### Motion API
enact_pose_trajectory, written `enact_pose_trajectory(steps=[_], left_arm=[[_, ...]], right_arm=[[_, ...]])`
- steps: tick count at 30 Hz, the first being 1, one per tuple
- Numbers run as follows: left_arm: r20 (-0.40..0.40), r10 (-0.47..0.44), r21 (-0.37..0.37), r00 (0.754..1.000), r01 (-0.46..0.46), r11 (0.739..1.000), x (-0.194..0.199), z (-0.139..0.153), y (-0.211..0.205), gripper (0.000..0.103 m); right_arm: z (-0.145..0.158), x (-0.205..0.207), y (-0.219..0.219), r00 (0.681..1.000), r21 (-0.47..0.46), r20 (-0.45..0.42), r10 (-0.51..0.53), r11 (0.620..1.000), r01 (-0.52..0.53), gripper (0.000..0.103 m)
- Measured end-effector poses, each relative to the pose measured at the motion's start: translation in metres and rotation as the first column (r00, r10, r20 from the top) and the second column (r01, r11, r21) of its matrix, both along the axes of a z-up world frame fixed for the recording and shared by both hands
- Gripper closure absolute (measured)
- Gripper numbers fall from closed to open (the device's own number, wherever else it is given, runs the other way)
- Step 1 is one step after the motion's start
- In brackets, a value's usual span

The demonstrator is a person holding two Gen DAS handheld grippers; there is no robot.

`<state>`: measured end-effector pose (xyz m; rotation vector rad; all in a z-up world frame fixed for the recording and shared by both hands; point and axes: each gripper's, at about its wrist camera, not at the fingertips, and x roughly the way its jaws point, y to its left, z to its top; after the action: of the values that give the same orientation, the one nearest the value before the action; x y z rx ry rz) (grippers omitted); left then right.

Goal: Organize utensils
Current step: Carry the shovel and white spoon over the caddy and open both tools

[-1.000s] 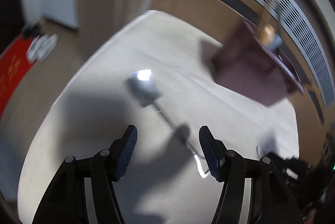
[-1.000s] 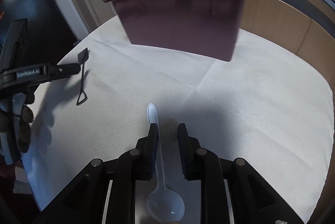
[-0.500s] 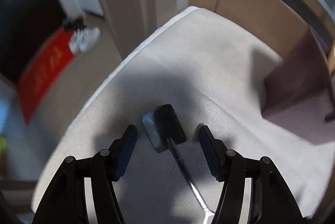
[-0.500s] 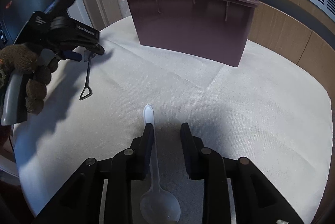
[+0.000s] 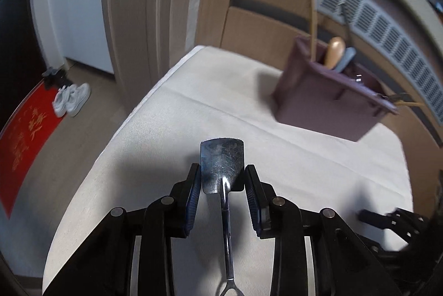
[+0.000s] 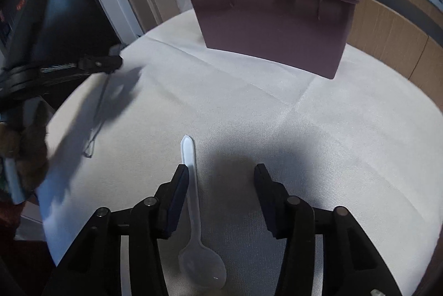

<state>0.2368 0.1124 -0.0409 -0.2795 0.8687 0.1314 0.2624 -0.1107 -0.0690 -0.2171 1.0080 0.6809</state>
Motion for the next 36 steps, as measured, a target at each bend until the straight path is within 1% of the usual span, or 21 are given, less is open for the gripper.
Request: enact_pose_trajectory(steps=[1,3,4,5,6,7,8,10,13,15,17,19,21,22,24,25,26,29,31,34,36], left_arm=[[0.012,-0.01,-0.003,1.0,0.01,1.0,-0.003,0.003,0.0,0.07],[0.038,-0.021,0.007,0.999,0.02,1.0,-0.011,0.009,-0.003,0.07],[0.049,-0.026,0.013,0.998,0.026,1.0,-0.014,0.012,-0.005,0.07],[0.058,-0.033,0.014,0.998,0.033,0.999,-0.016,0.013,-0.006,0.07],[0.063,-0.039,0.012,0.997,0.038,0.999,-0.016,0.014,-0.006,0.07],[0.071,-0.048,0.005,0.996,0.048,0.999,-0.019,0.015,-0.006,0.07],[0.078,-0.054,-0.002,0.995,0.055,0.999,-0.021,0.017,-0.006,0.07],[0.112,-0.065,-0.007,0.992,0.067,0.998,-0.027,0.025,-0.007,0.07],[0.172,-0.077,-0.015,0.982,0.081,0.997,-0.035,0.042,-0.012,0.07],[0.233,-0.089,-0.016,0.969,0.095,0.995,-0.037,0.066,-0.016,0.07],[0.33,-0.119,-0.019,0.936,0.133,0.991,-0.038,0.105,-0.022,0.07],[0.458,-0.158,0.011,0.875,0.172,0.985,-0.033,0.157,-0.032,0.07],[0.564,-0.167,0.058,0.808,0.163,0.985,-0.024,0.194,-0.041,0.07],[0.615,-0.158,0.069,0.772,0.147,0.987,-0.017,0.208,-0.044,0.07],[0.677,-0.133,0.051,0.724,0.134,0.99,0.001,0.22,-0.048,0.07],[0.693,-0.118,0.032,0.711,0.133,0.991,0.013,0.221,-0.049,0.07],[0.701,-0.104,0.014,0.705,0.133,0.991,0.024,0.218,-0.05,0.07],[0.694,-0.082,-0.01,0.715,0.123,0.992,0.058,0.2,-0.056,0.07],[0.669,-0.063,-0.022,0.741,0.104,0.994,0.082,0.18,-0.058,0.07],[0.632,-0.041,-0.042,0.774,0.088,0.995,0.104,0.154,-0.056,0.07],[0.618,-0.04,-0.041,0.785,0.083,0.996,0.115,0.143,-0.054,0.07]], right_arm=[[0.001,-0.003,0.007,1.0,-0.015,0.007,0.018,1.0,-0.018,0.069],[0.001,-0.011,0.019,0.999,-0.027,0.006,0.054,0.998,-0.054,0.071],[0.001,-0.015,0.026,0.997,-0.039,0.012,0.073,0.997,-0.072,0.075],[-0.001,-0.021,0.034,0.995,-0.067,0.036,0.091,0.994,-0.088,0.082],[-0.003,-0.024,0.041,0.992,-0.111,0.071,0.1,0.99,-0.092,0.092],[-0.002,-0.029,0.046,0.987,-0.151,0.108,0.117,0.983,-0.1,0.094],[0.0,-0.029,0.047,0.988,-0.149,0.101,0.117,0.984,-0.102,0.094],[0.01,-0.028,0.041,0.992,-0.092,0.084,0.094,0.992,-0.087,0.094],[0.033,-0.028,0.029,0.988,-0.043,0.149,0.049,0.998,-0.043,0.094],[0.052,-0.024,0.017,0.984,0.028,0.176,0.005,1.0,-0.011,0.094],[0.087,-0.02,0.0,0.965,0.118,0.254,-0.056,0.993,0.027,0.094],[0.135,-0.014,-0.013,0.927,0.221,0.352,-0.126,0.974,0.048,0.094],[0.186,-0.005,-0.023,0.87,0.321,0.446,-0.208,0.945,0.061,0.094],[0.2,0.0,-0.022,0.849,0.348,0.474,-0.234,0.935,0.063,0.094],[0.229,0.015,-0.023,0.801,0.414,0.523,-0.291,0.908,0.06,0.094],[0.236,0.025,-0.024,0.789,0.447,0.527,-0.317,0.892,0.06,0.094],[0.238,0.037,-0.025,0.788,0.472,0.517,-0.335,0.879,0.064,0.094],[0.228,0.071,-0.026,0.796,0.541,0.464,-0.389,0.836,0.093,0.094],[0.217,0.084,-0.029,0.789,0.563,0.444,-0.425,0.817,0.123,0.093],[0.195,0.096,-0.032,0.788,0.558,0.409,-0.459,0.81,0.182,0.093],[0.178,0.111,-0.029,0.792,0.537,0.395,-0.465,0.817,0.211,0.093]])
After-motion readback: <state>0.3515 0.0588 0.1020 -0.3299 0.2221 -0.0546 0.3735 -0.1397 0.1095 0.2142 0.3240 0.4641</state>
